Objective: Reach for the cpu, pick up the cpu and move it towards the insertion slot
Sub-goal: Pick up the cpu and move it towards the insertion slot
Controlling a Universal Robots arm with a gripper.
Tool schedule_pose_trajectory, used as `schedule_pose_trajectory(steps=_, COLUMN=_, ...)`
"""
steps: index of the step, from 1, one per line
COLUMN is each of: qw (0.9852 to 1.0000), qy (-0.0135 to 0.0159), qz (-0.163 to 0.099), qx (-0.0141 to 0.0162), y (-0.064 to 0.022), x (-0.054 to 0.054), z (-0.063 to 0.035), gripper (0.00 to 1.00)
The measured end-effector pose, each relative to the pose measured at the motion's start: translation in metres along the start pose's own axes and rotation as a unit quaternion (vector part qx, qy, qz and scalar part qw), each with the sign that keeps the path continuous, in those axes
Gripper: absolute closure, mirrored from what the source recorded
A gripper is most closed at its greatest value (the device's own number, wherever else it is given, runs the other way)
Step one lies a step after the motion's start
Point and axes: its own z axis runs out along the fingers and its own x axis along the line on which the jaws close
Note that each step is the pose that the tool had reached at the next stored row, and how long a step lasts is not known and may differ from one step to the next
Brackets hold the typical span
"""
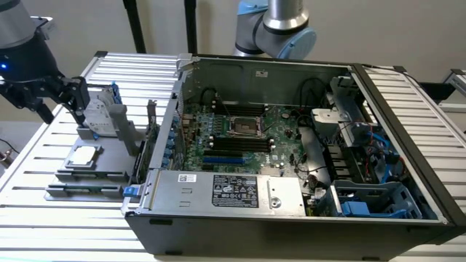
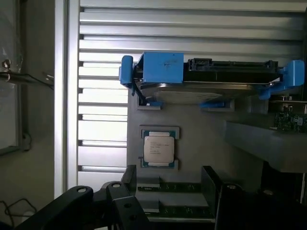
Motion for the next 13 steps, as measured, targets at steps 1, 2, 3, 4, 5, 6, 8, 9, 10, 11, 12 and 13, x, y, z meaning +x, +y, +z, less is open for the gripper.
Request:
schedule_pose_trajectory(steps=1, qw=1.0000, qy=0.0000, qz=0.000, qx=0.0000, y=-0.0002, x=0.000, z=0.0018, gripper=0.35)
schedule_pose_trajectory(steps=2, qw=1.0000, qy=0.0000, qz=0.000, qx=0.0000, y=-0.0004, x=0.000, z=0.0037, gripper=0.35)
schedule_pose_trajectory(steps=3, qw=1.0000, qy=0.0000, qz=0.000, qx=0.0000, y=-0.0005, x=0.000, z=0.0055, gripper=0.35)
schedule_pose_trajectory(steps=4, qw=1.0000, qy=0.0000, qz=0.000, qx=0.0000, y=-0.0006, x=0.000, z=0.0073, gripper=0.35)
schedule_pose_trajectory(steps=5, qw=1.0000, qy=0.0000, qz=0.000, qx=0.0000, y=-0.0007, x=0.000, z=0.0091, gripper=0.35)
schedule_pose_trajectory(steps=6, qw=1.0000, qy=0.0000, qz=0.000, qx=0.0000, y=-0.0007, x=0.000, z=0.0108, gripper=0.35)
schedule_pose_trajectory(steps=8, qw=1.0000, qy=0.0001, qz=0.000, qx=0.0000, y=-0.0009, x=0.000, z=0.0144, gripper=0.35)
schedule_pose_trajectory(steps=9, qw=1.0000, qy=0.0000, qz=0.000, qx=0.0000, y=-0.0009, x=0.000, z=0.0164, gripper=0.35)
schedule_pose_trajectory(steps=10, qw=1.0000, qy=0.0000, qz=0.000, qx=0.0000, y=-0.0010, x=0.000, z=0.0182, gripper=0.35)
schedule_pose_trajectory(steps=11, qw=1.0000, qy=0.0000, qz=0.000, qx=0.0000, y=-0.0011, x=0.000, z=0.0200, gripper=0.35)
schedule_pose_trajectory(steps=12, qw=1.0000, qy=0.0000, qz=0.000, qx=0.0000, y=-0.0012, x=0.000, z=0.0218, gripper=0.35)
schedule_pose_trajectory(steps=13, qw=1.0000, qy=0.0000, qz=0.000, qx=0.0000, y=-0.0013, x=0.000, z=0.0236, gripper=0.35)
